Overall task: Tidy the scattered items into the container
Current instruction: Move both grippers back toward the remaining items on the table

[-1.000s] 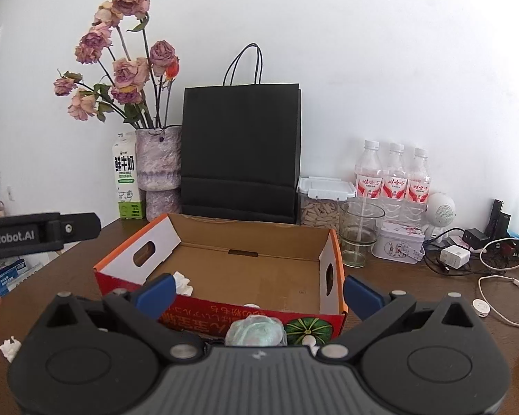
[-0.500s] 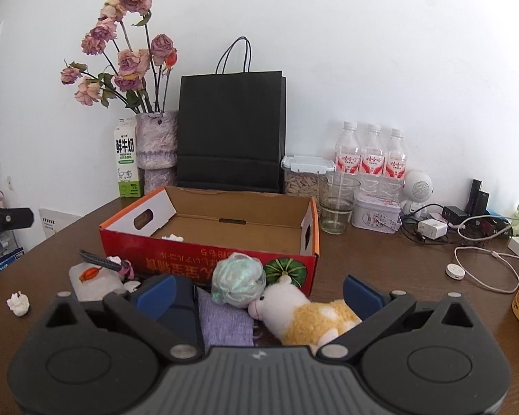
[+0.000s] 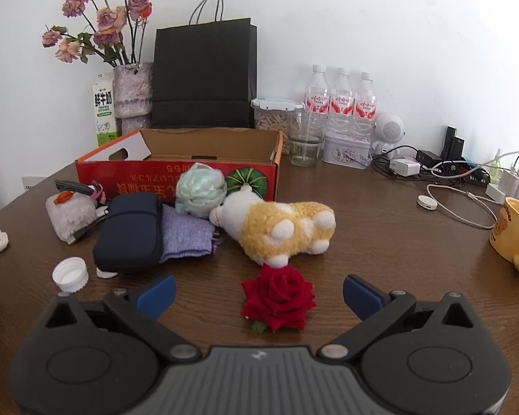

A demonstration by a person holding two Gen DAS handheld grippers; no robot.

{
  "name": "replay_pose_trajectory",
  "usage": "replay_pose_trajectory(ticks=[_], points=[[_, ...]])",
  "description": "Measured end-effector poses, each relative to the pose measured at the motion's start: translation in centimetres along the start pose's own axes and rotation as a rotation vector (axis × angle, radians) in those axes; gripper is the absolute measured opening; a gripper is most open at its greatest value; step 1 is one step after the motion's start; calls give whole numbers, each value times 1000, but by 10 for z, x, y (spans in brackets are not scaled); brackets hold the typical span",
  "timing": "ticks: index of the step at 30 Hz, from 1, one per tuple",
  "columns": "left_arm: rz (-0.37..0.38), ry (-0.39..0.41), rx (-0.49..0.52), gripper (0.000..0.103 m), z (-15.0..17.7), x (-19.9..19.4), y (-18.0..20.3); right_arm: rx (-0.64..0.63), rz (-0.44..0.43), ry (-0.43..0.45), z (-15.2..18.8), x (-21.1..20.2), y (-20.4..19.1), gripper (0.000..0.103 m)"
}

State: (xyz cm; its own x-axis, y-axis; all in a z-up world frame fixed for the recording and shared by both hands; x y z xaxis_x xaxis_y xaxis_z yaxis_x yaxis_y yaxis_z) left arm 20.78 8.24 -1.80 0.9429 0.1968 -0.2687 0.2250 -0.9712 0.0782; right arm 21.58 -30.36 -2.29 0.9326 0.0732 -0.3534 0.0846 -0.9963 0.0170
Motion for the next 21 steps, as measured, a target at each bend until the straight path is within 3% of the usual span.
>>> replay_pose_trajectory(ticks=[12, 21], points=[[-25, -77, -5, 103, 24, 6, -13, 0, 13, -79, 23, 15, 6, 103], [-47, -139, 28, 103, 36, 32, -18, 9, 13, -125, 29, 35, 11, 101]])
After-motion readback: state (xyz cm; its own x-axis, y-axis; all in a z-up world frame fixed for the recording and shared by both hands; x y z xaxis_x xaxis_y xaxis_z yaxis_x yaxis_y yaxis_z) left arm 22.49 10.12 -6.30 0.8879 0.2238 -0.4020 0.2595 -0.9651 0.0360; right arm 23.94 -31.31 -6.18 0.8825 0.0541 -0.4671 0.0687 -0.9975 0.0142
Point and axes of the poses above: each gripper's, at about its wrist camera, not at the fingertips, and x roughly the way its jaws point, y to its right, z to its underside, the point moved 9 cm from there along x, roughly the way its jaws point, and after that the axes turned 12 degrees about y, right-handed, at the moved point
